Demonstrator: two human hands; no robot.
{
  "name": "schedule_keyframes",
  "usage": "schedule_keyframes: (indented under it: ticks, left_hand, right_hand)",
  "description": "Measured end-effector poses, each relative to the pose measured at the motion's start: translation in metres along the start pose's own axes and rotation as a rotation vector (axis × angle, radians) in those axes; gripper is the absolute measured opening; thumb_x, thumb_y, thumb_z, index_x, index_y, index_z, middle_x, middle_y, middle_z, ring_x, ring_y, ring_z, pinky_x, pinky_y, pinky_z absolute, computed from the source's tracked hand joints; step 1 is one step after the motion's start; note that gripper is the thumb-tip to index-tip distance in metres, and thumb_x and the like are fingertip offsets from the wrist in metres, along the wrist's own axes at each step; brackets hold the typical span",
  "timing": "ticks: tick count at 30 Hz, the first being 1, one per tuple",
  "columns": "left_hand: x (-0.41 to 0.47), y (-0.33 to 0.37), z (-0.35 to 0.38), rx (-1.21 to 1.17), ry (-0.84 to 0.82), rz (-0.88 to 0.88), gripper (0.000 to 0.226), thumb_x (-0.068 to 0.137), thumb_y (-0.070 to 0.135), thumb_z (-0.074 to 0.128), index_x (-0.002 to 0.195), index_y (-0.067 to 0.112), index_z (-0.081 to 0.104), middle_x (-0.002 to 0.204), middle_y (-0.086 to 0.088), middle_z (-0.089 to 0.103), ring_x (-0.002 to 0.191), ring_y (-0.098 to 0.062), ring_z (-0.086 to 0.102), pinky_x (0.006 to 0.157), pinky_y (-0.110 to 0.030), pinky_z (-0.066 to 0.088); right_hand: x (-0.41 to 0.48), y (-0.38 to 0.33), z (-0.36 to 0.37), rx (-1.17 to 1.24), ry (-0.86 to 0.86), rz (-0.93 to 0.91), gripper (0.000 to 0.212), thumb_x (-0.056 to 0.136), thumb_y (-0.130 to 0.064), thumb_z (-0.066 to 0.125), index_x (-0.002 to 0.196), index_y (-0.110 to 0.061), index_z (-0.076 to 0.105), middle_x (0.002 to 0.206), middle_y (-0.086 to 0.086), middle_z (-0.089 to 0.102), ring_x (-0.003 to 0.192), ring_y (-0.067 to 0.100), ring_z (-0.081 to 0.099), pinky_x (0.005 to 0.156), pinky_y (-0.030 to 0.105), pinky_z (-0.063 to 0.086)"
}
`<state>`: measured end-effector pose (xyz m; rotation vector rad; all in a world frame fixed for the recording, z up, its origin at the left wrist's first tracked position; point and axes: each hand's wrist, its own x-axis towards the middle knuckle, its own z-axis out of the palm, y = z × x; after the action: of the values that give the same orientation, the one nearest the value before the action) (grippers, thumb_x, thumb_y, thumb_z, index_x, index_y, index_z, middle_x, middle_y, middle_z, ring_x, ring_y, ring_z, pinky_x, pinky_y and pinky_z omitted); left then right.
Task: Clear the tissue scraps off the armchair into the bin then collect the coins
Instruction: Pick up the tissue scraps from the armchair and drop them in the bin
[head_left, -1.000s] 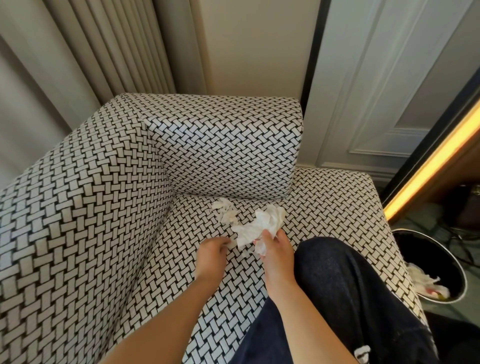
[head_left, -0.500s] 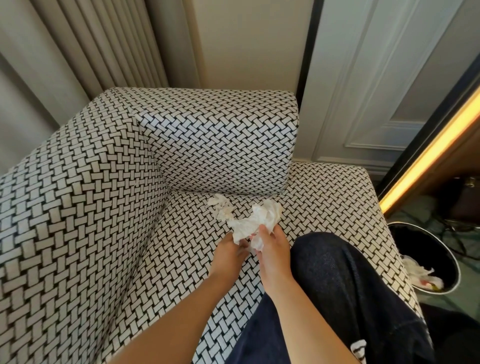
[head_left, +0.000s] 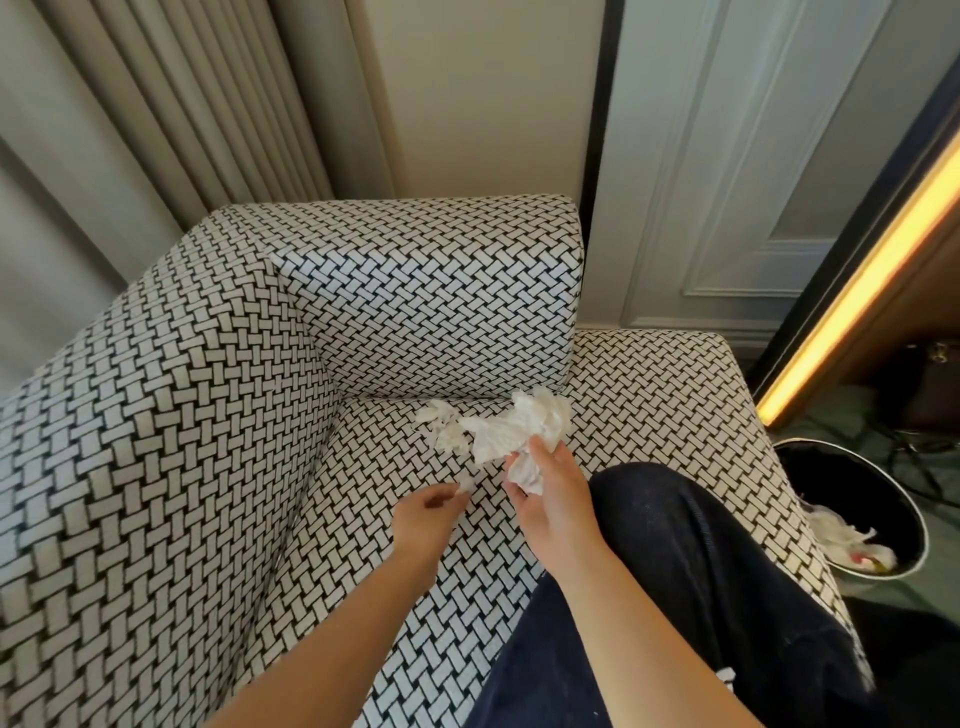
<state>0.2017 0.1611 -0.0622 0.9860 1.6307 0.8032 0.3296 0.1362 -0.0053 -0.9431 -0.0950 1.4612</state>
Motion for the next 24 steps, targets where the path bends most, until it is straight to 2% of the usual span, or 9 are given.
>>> schedule_keyframes:
  ticks: [3, 6, 9, 10, 12, 14, 17, 19, 24]
  left_hand:
    - [0.000, 0.015, -0.008, -0.229, -0.102, -0.158, 0.030, 0.085, 0.009, 0.064, 0.114, 0.000, 0.059, 0.098, -0.010, 0.064, 0.087, -0.019, 0.058, 0.086, -0.032, 0.051]
    - [0.000, 0.033, -0.007, -0.246, -0.190, -0.179, 0.035, 0.085, 0.008, 0.063, 0.119, 0.001, 0.055, 0.105, -0.007, 0.062, 0.093, -0.016, 0.059, 0.070, -0.022, 0.052]
    - [-0.006, 0.055, 0.006, -0.082, -0.271, -0.146, 0.034, 0.087, 0.009, 0.060, 0.120, 0.005, 0.055, 0.101, 0.001, 0.058, 0.090, -0.010, 0.056, 0.057, -0.016, 0.052]
    - [-0.007, 0.063, 0.012, -0.050, -0.291, -0.140, 0.034, 0.087, 0.009, 0.060, 0.120, 0.005, 0.055, 0.104, 0.000, 0.058, 0.092, -0.011, 0.056, 0.059, -0.016, 0.053]
    - [-0.007, 0.078, 0.029, -0.024, -0.358, -0.126, 0.036, 0.085, 0.010, 0.061, 0.120, 0.007, 0.057, 0.116, -0.005, 0.059, 0.102, -0.015, 0.056, 0.076, -0.023, 0.055]
    - [-0.012, 0.094, 0.053, -0.113, -0.394, -0.157, 0.036, 0.084, 0.008, 0.062, 0.119, 0.005, 0.056, 0.119, -0.012, 0.058, 0.101, -0.016, 0.056, 0.088, -0.029, 0.051]
    - [-0.025, 0.115, 0.091, -0.188, -0.482, -0.146, 0.037, 0.090, 0.006, 0.056, 0.126, -0.002, 0.049, 0.101, -0.006, 0.059, 0.082, -0.009, 0.054, 0.077, -0.023, 0.052]
    - [-0.030, 0.124, 0.115, -0.213, -0.545, -0.184, 0.037, 0.088, 0.004, 0.058, 0.123, -0.004, 0.051, 0.100, -0.008, 0.059, 0.085, -0.011, 0.055, 0.072, -0.021, 0.053]
    - [-0.044, 0.136, 0.183, -0.142, -0.601, -0.208, 0.028, 0.085, 0.003, 0.063, 0.112, 0.000, 0.059, 0.103, -0.010, 0.062, 0.084, -0.012, 0.057, 0.075, -0.022, 0.052]
  right_hand:
    - [-0.007, -0.018, 0.002, 0.021, -0.037, -0.013, 0.022, 0.097, -0.012, 0.047, 0.116, -0.020, 0.056, 0.104, 0.004, 0.061, 0.091, 0.013, 0.057, 0.077, 0.027, 0.045]
    - [-0.014, -0.049, -0.004, 0.063, -0.070, -0.068, 0.021, 0.096, -0.012, 0.048, 0.116, -0.018, 0.055, 0.100, 0.003, 0.059, 0.086, 0.012, 0.056, 0.084, 0.029, 0.044]
    - [-0.020, -0.088, -0.019, 0.072, -0.058, -0.132, 0.022, 0.095, -0.013, 0.050, 0.115, -0.019, 0.057, 0.101, 0.004, 0.059, 0.086, 0.012, 0.054, 0.085, 0.028, 0.043]
    - [-0.022, -0.099, -0.025, 0.057, -0.044, -0.154, 0.019, 0.095, -0.014, 0.050, 0.112, -0.019, 0.058, 0.097, 0.003, 0.059, 0.085, 0.012, 0.054, 0.084, 0.028, 0.044]
    - [-0.026, -0.121, -0.041, 0.025, -0.002, -0.197, 0.014, 0.095, -0.014, 0.050, 0.106, -0.019, 0.058, 0.093, 0.002, 0.058, 0.083, 0.012, 0.055, 0.081, 0.028, 0.045]
    - [-0.030, -0.141, -0.059, 0.013, 0.024, -0.232, 0.017, 0.095, -0.015, 0.052, 0.110, -0.019, 0.058, 0.097, 0.002, 0.060, 0.085, 0.012, 0.057, 0.080, 0.028, 0.047]
    - [-0.036, -0.164, -0.093, 0.028, 0.073, -0.277, 0.025, 0.094, -0.014, 0.052, 0.119, -0.019, 0.056, 0.112, 0.004, 0.062, 0.097, 0.015, 0.059, 0.093, 0.031, 0.048]
    - [-0.039, -0.174, -0.121, 0.016, 0.118, -0.293, 0.024, 0.095, -0.015, 0.051, 0.118, -0.021, 0.056, 0.119, 0.005, 0.062, 0.108, 0.019, 0.058, 0.099, 0.035, 0.044]
    - [-0.039, -0.186, -0.196, 0.070, 0.242, -0.322, 0.025, 0.096, -0.013, 0.049, 0.118, -0.020, 0.057, 0.117, 0.006, 0.064, 0.104, 0.019, 0.060, 0.085, 0.031, 0.048]
